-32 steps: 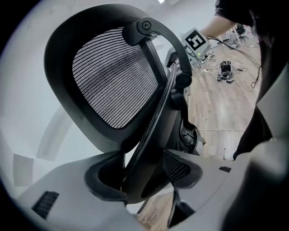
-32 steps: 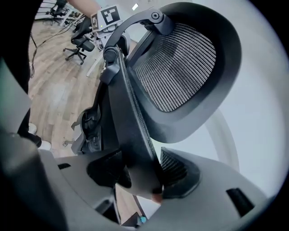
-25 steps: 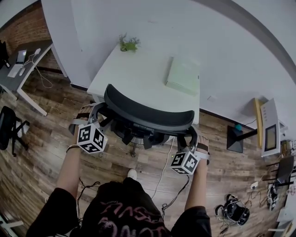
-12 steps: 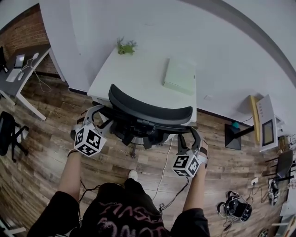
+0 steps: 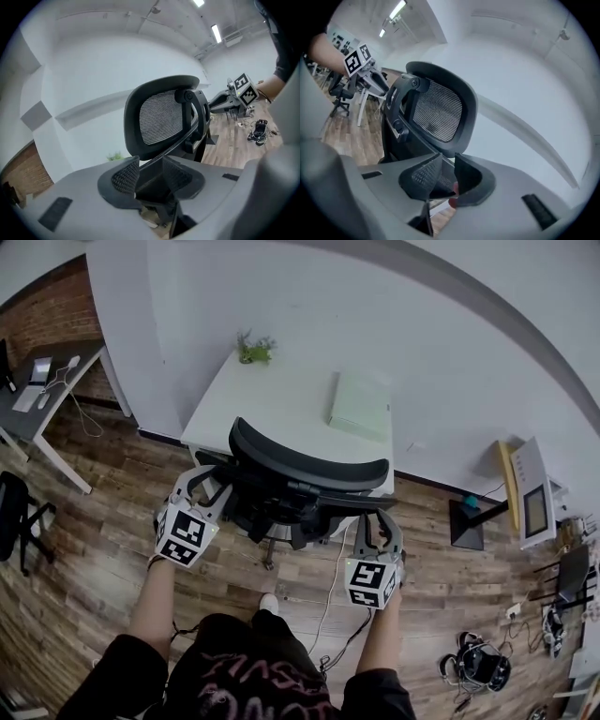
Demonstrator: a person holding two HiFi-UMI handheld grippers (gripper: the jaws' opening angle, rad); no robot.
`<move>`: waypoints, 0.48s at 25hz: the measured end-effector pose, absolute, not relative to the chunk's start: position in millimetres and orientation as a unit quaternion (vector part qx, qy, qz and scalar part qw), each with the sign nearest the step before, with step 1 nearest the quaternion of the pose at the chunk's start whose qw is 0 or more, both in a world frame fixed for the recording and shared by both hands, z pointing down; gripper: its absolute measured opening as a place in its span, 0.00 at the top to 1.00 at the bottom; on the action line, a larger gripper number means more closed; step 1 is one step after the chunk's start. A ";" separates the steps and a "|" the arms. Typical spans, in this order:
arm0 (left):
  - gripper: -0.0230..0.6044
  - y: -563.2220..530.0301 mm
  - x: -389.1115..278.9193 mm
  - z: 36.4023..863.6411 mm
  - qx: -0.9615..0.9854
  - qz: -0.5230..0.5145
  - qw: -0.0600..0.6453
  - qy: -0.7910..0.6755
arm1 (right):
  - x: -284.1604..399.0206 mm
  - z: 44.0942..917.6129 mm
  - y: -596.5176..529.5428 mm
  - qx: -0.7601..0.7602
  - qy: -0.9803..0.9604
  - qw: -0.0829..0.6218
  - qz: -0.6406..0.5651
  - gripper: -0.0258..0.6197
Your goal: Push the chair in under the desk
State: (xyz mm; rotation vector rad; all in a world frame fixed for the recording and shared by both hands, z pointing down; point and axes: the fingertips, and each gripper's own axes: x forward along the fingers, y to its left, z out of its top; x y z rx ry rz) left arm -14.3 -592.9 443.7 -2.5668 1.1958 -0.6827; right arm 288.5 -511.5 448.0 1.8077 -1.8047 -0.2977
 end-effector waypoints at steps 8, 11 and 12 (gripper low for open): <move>0.85 -573.8 -16.7 428.5 -0.882 -0.183 0.098 0.424 | 273.4 432.3 -492.3 0.698 -0.677 0.218 -0.085 0.90; 0.89 -565.9 -17.9 425.7 -0.882 -0.169 0.095 0.429 | 270.6 428.8 -485.0 0.703 -0.679 0.198 -0.074 0.91; 0.90 -563.2 -18.1 425.0 -0.883 -0.165 0.093 0.430 | 269.9 427.5 -482.3 0.704 -0.680 0.191 -0.072 0.91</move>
